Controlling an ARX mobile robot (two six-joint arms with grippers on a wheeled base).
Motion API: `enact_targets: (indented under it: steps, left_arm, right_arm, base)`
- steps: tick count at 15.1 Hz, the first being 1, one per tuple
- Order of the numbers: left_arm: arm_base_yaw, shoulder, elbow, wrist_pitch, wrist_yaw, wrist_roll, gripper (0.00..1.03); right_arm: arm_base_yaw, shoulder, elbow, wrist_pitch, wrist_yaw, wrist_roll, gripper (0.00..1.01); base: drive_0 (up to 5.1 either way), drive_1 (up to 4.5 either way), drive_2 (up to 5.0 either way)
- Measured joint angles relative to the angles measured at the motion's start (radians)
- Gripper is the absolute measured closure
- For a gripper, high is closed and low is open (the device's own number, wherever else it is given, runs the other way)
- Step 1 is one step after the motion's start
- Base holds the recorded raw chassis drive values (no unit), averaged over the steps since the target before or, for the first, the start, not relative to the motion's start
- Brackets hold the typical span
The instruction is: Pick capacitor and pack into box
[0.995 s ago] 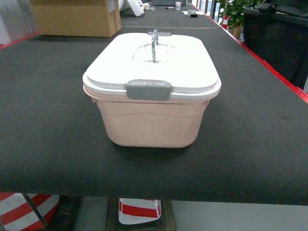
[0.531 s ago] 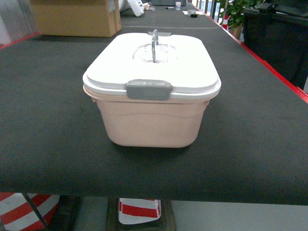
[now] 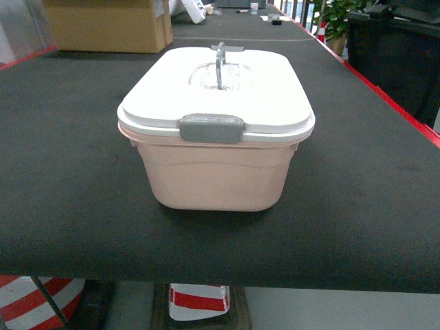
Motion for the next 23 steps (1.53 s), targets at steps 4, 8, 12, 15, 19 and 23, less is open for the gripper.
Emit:
enact_targets:
  steps: [4, 8, 12, 15, 19, 23]
  left_arm:
    - [0.000, -0.079, 0.000, -0.079, 0.000, 0.000, 1.01]
    - [0.000, -0.264, 0.005, -0.260, -0.002, 0.001, 1.01]
    - [0.001, -0.264, 0.001, -0.277, 0.000, 0.003, 0.92]
    - [0.001, -0.264, 0.001, -0.278, 0.000, 0.003, 0.53]
    - [0.001, -0.264, 0.001, -0.278, 0.000, 0.004, 0.04]
    - [0.001, -0.264, 0.001, -0.278, 0.000, 0.004, 0.05]
  right_arm:
    - [0.000, 0.000, 0.000, 0.000, 0.000, 0.000, 0.03]
    - [0.000, 0.000, 0.000, 0.000, 0.000, 0.000, 0.03]
    - [0.000, 0.000, 0.000, 0.000, 0.000, 0.000, 0.03]
    - [0.000, 0.000, 0.000, 0.000, 0.000, 0.000, 0.03]
    - [0.000, 0.000, 0.000, 0.000, 0.000, 0.000, 0.03]
    - [0.000, 0.000, 0.000, 0.000, 0.000, 0.000, 0.03]
  base:
    - [0.0, 0.00, 0.0]
    - [0.0, 0.00, 0.0]
    - [0.0, 0.00, 0.0]
    - [0.0, 0.00, 0.0]
    - [0.0, 0.00, 0.0]
    - [0.0, 0.00, 0.0]
